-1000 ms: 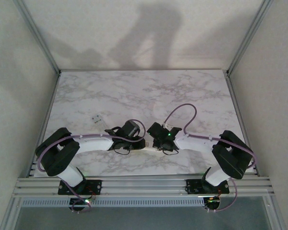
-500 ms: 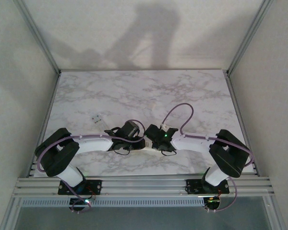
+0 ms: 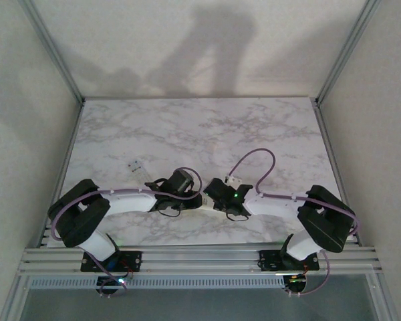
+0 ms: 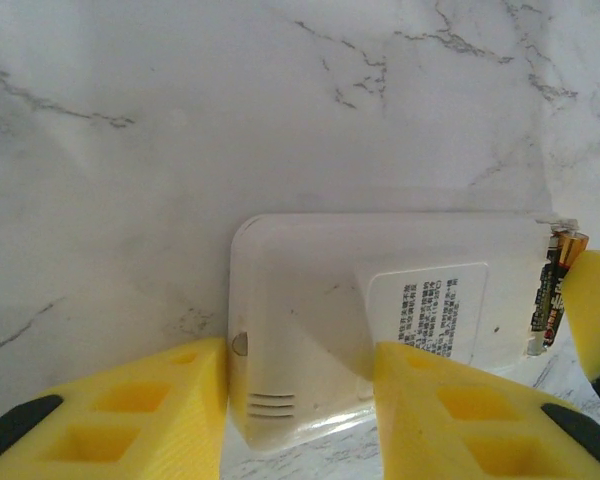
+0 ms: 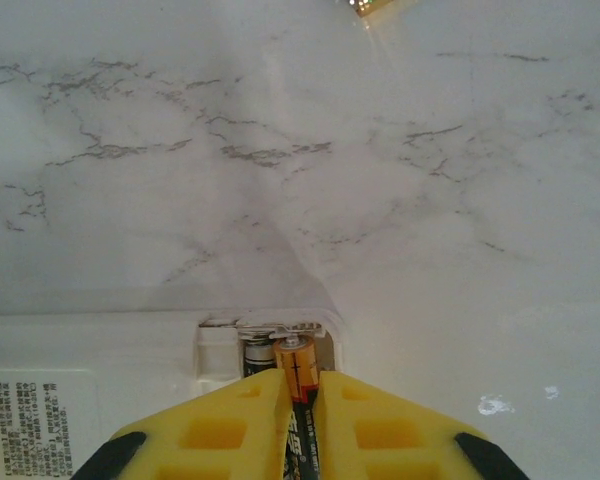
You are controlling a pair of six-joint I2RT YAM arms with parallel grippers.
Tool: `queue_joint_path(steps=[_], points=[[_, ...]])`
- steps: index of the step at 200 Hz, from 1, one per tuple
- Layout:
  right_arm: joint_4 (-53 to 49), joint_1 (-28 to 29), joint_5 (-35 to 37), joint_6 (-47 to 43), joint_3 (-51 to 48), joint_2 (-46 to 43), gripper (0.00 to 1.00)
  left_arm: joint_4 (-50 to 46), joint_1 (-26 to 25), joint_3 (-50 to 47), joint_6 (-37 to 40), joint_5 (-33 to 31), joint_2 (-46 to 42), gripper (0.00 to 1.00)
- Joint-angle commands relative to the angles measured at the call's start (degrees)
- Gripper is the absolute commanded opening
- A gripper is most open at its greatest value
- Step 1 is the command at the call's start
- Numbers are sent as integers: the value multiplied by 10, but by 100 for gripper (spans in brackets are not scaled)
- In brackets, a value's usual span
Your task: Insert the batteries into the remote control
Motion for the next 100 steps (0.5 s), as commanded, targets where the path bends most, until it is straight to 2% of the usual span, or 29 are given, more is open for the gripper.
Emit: queue_joint_path(steps=[1, 37, 100], points=[[-161, 34, -150, -11, -7, 47, 16, 19, -18, -7, -10, 30, 0, 41], [-212, 3, -105, -32, 52, -2, 21, 12, -18, -12, -9, 22, -13, 41], [-212, -38, -118, -75, 85, -27, 25, 15, -18, -8, -6, 25, -4, 41]])
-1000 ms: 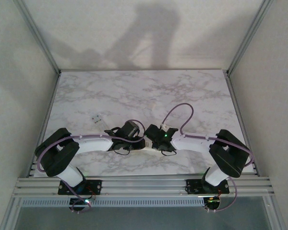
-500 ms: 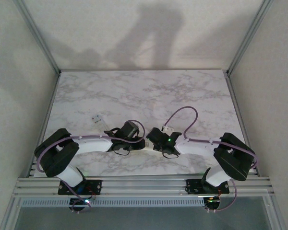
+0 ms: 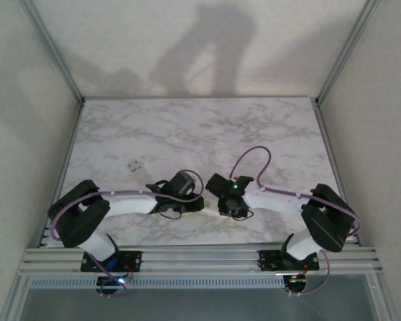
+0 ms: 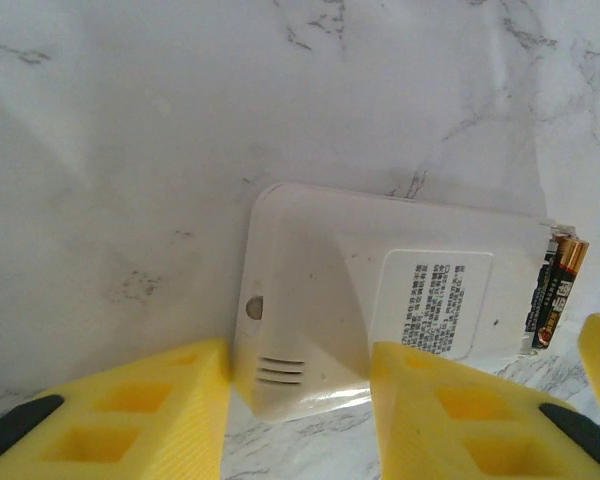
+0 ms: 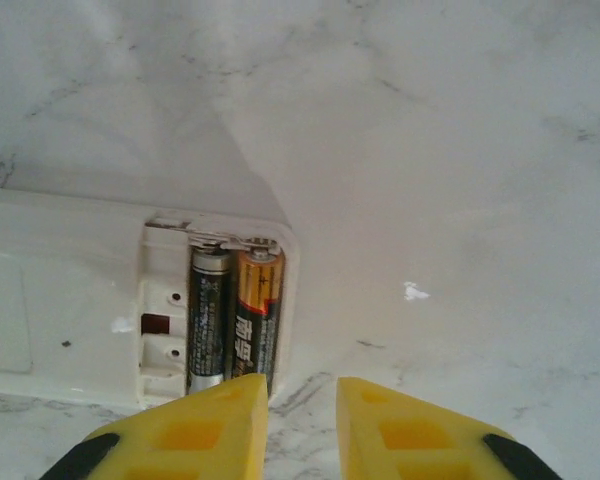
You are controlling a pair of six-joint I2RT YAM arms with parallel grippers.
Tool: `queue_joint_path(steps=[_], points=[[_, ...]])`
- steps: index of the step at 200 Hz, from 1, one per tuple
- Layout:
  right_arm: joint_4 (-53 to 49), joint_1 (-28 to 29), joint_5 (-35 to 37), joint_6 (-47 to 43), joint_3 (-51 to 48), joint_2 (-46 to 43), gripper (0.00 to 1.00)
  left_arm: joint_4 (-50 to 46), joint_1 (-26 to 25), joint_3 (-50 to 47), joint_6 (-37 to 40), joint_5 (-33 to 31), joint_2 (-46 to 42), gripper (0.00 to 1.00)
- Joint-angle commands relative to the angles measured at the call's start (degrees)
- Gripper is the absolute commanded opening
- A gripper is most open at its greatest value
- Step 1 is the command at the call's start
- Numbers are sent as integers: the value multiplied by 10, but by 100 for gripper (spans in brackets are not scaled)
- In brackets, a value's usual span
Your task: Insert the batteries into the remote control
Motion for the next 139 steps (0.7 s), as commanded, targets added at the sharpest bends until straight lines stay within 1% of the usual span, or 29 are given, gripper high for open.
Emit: queue_joint_path(steps=[1, 26, 49, 86, 100, 116, 139], points=[[-28, -8, -18, -21, 21, -13, 25, 8, -4, -2, -6, 9, 0, 41], [-35, -12, -14, -22, 32, -20, 26, 10, -4, 1, -5, 10, 4, 41], [-27, -30, -15, -24, 28, -28, 25, 9, -4, 2, -4, 12, 8, 41], [3, -56, -36, -30, 18, -28, 10, 7, -4, 6, -1, 10, 8, 41], [11, -59, -44, -33, 19, -23, 7, 6, -4, 6, -1, 10, 8, 41], [15, -59, -50, -35, 20, -13, 5, 5, -4, 7, -1, 10, 10, 41], [27, -59, -54, -35, 12, 0, 4, 5, -4, 8, 0, 10, 9, 41]])
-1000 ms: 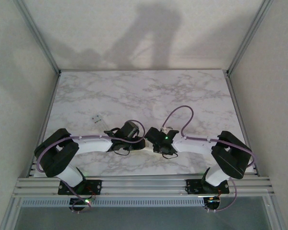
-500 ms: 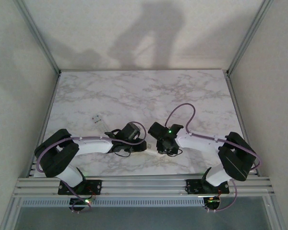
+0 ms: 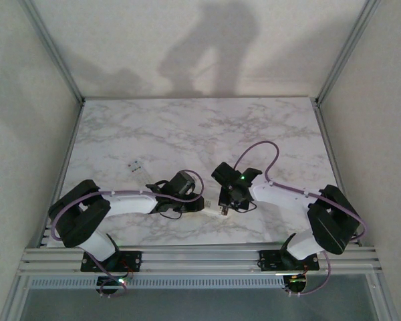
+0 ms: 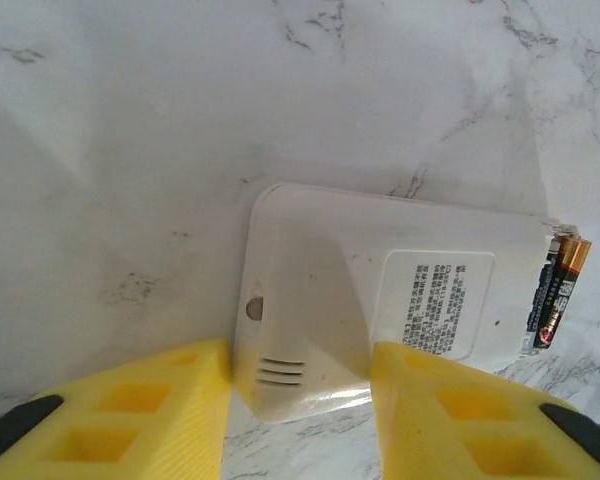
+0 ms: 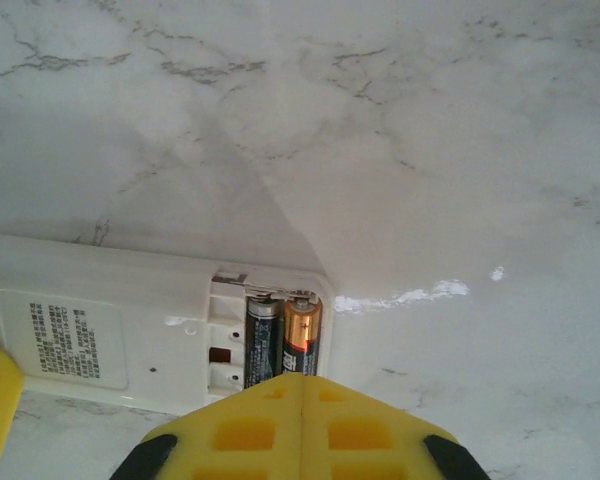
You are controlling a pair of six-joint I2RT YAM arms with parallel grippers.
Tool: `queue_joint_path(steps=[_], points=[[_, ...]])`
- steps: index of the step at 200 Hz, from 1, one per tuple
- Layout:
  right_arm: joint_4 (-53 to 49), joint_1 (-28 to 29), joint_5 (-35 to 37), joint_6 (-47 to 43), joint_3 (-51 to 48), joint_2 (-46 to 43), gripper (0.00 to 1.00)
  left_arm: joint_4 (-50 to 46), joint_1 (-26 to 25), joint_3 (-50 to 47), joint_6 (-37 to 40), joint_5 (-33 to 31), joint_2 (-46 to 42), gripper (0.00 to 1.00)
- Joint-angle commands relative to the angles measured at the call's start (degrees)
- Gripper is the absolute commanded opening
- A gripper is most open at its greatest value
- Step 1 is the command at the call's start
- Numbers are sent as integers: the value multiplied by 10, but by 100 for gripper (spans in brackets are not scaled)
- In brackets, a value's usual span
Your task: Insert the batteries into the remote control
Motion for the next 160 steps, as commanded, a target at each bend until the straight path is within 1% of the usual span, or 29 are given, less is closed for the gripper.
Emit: queue_joint_path(steps=[1, 33, 55, 70, 91, 122, 142, 160], points=[[12, -2, -12, -5, -7, 17, 4, 4, -4, 8, -1, 8, 7, 41], [46, -3, -24, -3, -26, 48, 4, 4, -4, 7, 1, 8, 8, 41], [54, -2, -20, 4, -43, 84, 2, 4, -4, 7, -1, 10, 9, 41], [69, -1, -27, 11, -58, 90, 1, 6, -4, 6, 0, 8, 7, 41], [64, -1, -26, 13, -58, 72, 1, 6, -3, 5, 0, 8, 8, 41], [9, -2, -7, 3, -9, 26, 3, 7, -4, 7, 0, 10, 11, 41], [-10, -2, 6, 0, 16, -4, 5, 7, -4, 8, 0, 8, 9, 42], [-15, -3, 7, -4, 28, -8, 6, 6, -4, 8, 0, 7, 7, 42]])
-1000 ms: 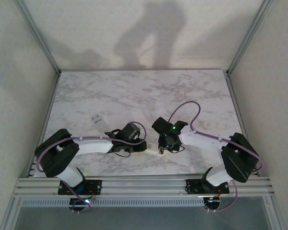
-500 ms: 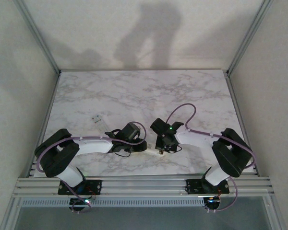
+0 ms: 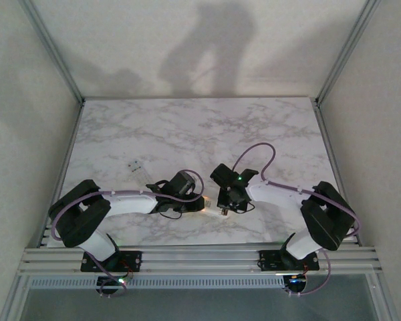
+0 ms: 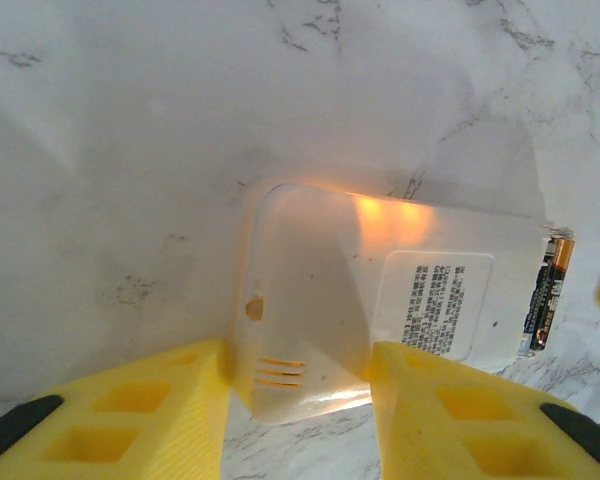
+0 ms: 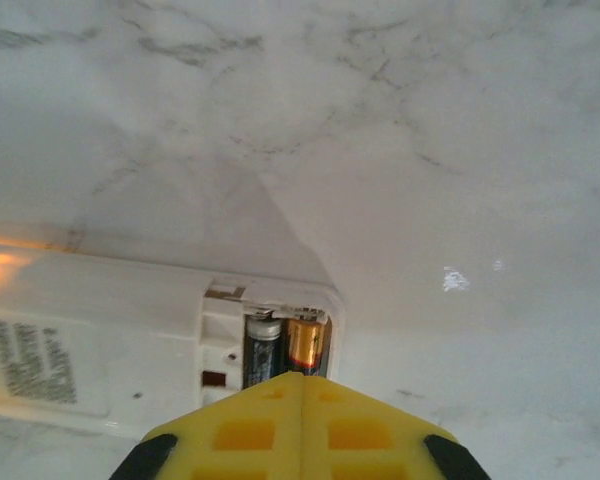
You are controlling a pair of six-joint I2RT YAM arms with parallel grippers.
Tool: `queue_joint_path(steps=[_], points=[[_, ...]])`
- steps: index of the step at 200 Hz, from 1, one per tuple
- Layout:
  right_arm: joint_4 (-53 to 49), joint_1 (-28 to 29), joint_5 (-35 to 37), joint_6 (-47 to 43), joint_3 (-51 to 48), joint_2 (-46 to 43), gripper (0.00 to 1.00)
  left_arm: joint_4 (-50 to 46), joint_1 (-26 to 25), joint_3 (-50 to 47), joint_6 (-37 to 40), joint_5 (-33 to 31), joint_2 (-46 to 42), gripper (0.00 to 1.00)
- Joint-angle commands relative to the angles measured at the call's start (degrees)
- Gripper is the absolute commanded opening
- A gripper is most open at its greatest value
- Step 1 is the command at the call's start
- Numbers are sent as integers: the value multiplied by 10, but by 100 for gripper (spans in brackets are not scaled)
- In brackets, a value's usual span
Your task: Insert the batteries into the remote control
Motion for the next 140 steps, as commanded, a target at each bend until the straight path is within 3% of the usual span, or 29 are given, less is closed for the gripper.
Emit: queue_joint_path(steps=[1, 18, 44, 92, 127, 140], points=[[-30, -3, 14, -6, 31, -22, 6, 4, -4, 7, -1, 6, 6, 42], [-27, -2, 13, -8, 31, -11, 6, 2, -3, 6, -1, 2, 2, 46], [3, -3, -1, -4, 16, 9, 6, -8, -4, 7, -1, -9, -7, 59], [43, 0, -27, -2, -14, 60, 5, -41, -4, 12, 4, -41, -41, 71], [-16, -1, 4, -23, 37, 5, 7, -78, -4, 20, 11, -83, -85, 84], [-41, -11, 35, -53, 66, -29, 11, -92, -4, 22, 15, -101, -113, 89]])
